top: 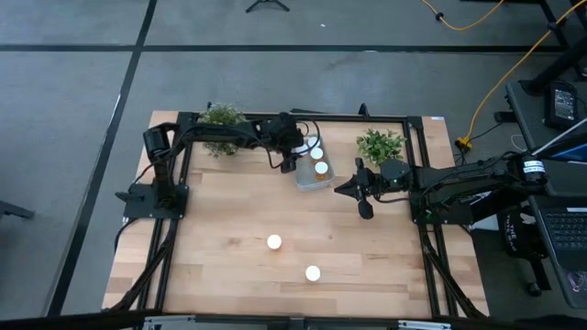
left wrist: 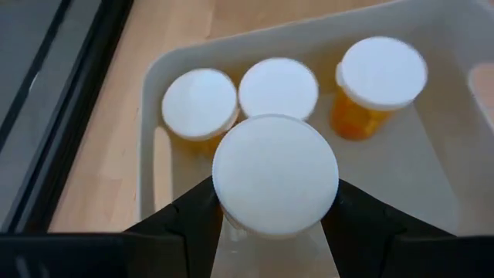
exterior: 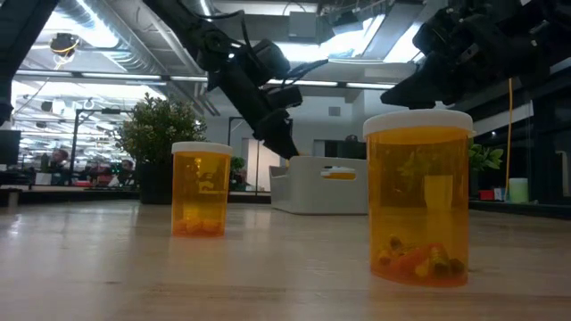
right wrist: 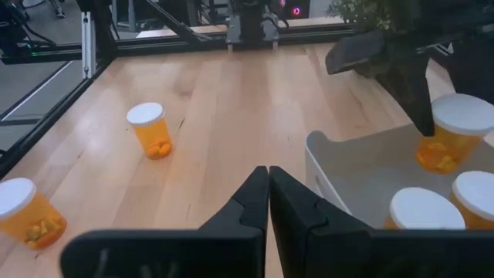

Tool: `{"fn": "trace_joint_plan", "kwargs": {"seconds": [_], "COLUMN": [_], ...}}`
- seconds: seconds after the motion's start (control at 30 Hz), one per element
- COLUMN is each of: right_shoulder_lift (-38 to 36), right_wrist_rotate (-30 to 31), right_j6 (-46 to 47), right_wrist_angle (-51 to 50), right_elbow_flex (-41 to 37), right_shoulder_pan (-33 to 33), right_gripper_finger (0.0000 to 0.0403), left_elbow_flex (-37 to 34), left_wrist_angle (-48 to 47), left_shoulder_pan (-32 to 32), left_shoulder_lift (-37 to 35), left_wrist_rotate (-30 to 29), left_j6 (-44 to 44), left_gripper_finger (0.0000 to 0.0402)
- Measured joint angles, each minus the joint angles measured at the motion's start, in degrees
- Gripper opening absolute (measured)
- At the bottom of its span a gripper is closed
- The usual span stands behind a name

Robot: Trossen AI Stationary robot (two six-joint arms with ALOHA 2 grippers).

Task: Pick and place pill bottles into a basket
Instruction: Put the orange pill bottle into the gray bin

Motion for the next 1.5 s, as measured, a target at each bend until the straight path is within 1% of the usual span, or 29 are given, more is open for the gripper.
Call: {"fn": "trace_joint_plan", "kwargs": {"seconds": [0.3,0.5,0.7,1.5], "right_shoulder_lift": [0.0,0.0,-0.01,0.0], "right_wrist_rotate": [0.0,0.0,0.01,0.01], "right_j6": [-0.04,-0.17,-0.39,-0.32], "right_wrist_angle": [0.04,0.09,0.16,0.22], "right_elbow_flex": [0.0,0.0,0.0,0.0], "right_shoulder_pan": [-0.01,-0.02,-0.01,-0.02], "right_gripper_finger": [0.0018,0.0018,0.0018,0.0018], "left_elbow_flex": [-0.24,-2.6,-2.6,-2.6], "left_wrist_angle": [0.5,4.53,5.99,5.41], "left_shoulder_pan": [0.12,0.48,0.55,0.92], "left_shoulder_lift": [0.06,0.02,0.02,0.09], "left_wrist_rotate": [-0.09,-0.11,-2.7,-4.72], "left_j6": [-0.03,-0.54,-0.66,-3.07], "left_gripper_finger": [0.0191,0.0191,0.0191,0.0191]}}
